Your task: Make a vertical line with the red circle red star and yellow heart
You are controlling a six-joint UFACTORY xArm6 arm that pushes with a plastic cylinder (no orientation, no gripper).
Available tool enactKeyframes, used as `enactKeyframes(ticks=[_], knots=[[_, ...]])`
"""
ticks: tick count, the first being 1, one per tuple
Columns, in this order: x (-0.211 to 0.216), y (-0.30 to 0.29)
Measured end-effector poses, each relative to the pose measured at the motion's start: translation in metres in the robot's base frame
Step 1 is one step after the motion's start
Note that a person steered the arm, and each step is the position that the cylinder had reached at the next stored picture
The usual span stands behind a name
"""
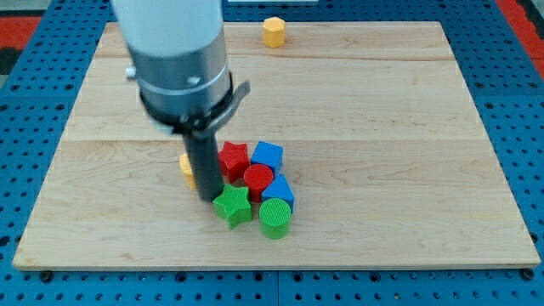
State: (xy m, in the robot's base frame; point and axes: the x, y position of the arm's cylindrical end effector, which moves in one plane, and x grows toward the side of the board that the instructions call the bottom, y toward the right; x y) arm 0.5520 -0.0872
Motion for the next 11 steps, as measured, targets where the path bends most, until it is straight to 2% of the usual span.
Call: enactKeyframes(ticks=[1,3,4,7,9,11], knots=[[0.049,-0.014],[0.054,0.076],[0.030,0.076],[-0.077,0.074],[-0.137,0.025],[-0.177,0.129]])
